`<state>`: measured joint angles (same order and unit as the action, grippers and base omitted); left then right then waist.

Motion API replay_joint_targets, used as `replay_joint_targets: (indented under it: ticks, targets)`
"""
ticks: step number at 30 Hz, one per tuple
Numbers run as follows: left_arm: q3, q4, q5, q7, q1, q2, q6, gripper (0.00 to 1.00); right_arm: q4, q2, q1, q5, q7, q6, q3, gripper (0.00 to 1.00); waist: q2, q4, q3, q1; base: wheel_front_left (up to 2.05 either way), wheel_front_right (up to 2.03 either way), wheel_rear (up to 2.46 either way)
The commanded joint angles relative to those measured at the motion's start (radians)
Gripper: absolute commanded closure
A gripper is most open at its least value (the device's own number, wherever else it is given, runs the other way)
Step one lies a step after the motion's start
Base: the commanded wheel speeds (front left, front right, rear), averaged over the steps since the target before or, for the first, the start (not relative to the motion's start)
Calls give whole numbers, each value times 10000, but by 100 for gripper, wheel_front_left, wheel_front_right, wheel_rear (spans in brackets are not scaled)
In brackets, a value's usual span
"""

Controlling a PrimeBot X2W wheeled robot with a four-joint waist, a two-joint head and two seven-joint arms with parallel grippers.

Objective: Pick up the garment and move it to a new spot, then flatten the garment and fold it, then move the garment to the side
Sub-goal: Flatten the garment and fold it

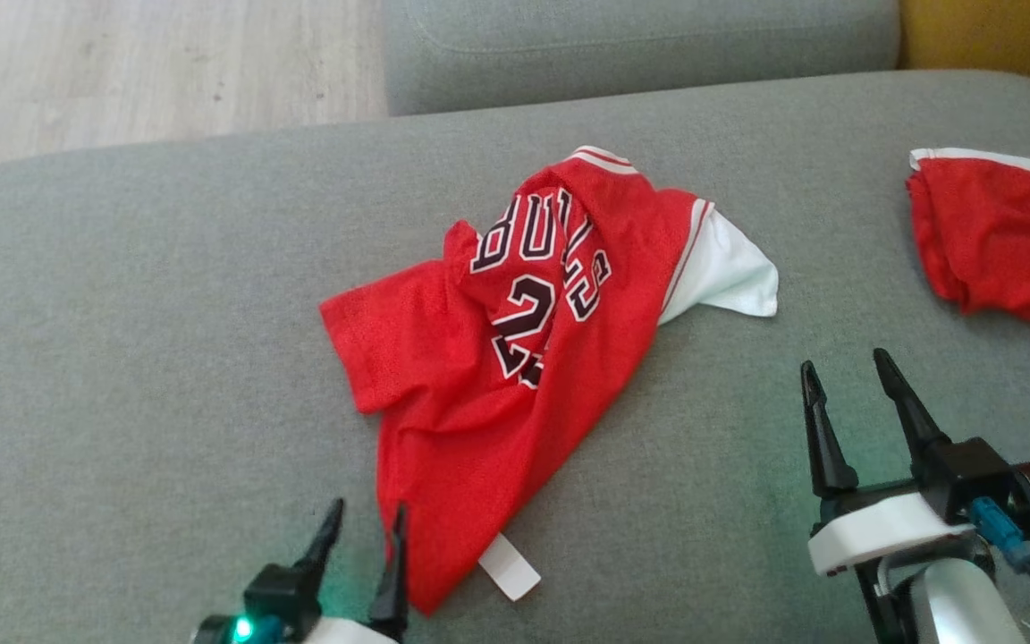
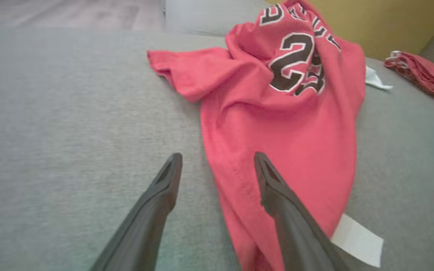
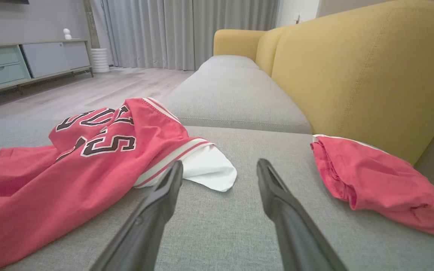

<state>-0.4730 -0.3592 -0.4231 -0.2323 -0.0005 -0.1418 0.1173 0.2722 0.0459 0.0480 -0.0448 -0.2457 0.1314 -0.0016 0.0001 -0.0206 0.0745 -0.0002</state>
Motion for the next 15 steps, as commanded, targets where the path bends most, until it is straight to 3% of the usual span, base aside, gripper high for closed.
replay_joint_targets:
  ticks: [1, 4, 9, 10, 12, 14, 15]
  targets:
    - [109, 7, -49, 155, -551, 43, -155, 0, -290, 57, 200, 42, 17, -7, 284, 0, -1, -66, 72, 2, 0, 0, 0]
    - [-49, -468, -207, 502, -724, 127, -405, 0, -327, 53, 210, 62, 16, -7, 386, 0, -1, -175, 185, 2, 0, 0, 0]
    - [-114, -905, -271, 658, -972, 201, -426, 0, -346, 50, 178, 66, 17, -7, 363, 0, -1, -319, 298, 2, 0, 0, 0]
    - [-129, -955, -293, 668, -1000, 214, -452, 7, -347, 50, 175, 68, 15, -7, 359, 0, -1, -338, 311, 2, 0, 0, 0]
    - [-154, -1024, -303, 659, -1047, 223, -467, 51, -348, 49, 164, 71, 11, -7, 361, 0, -1, -378, 326, 2, 0, 0, 0]
    - [-149, -1065, -286, 619, -1093, 213, -418, 65, -350, 47, 168, 80, 8, -7, 360, 0, -1, -406, 345, 2, 0, 0, 0]
    - [-156, -1074, -252, 594, -1125, 193, -386, 82, -351, 47, 173, 86, 7, -7, 356, 0, -1, -413, 357, 2, 0, 0, 0]
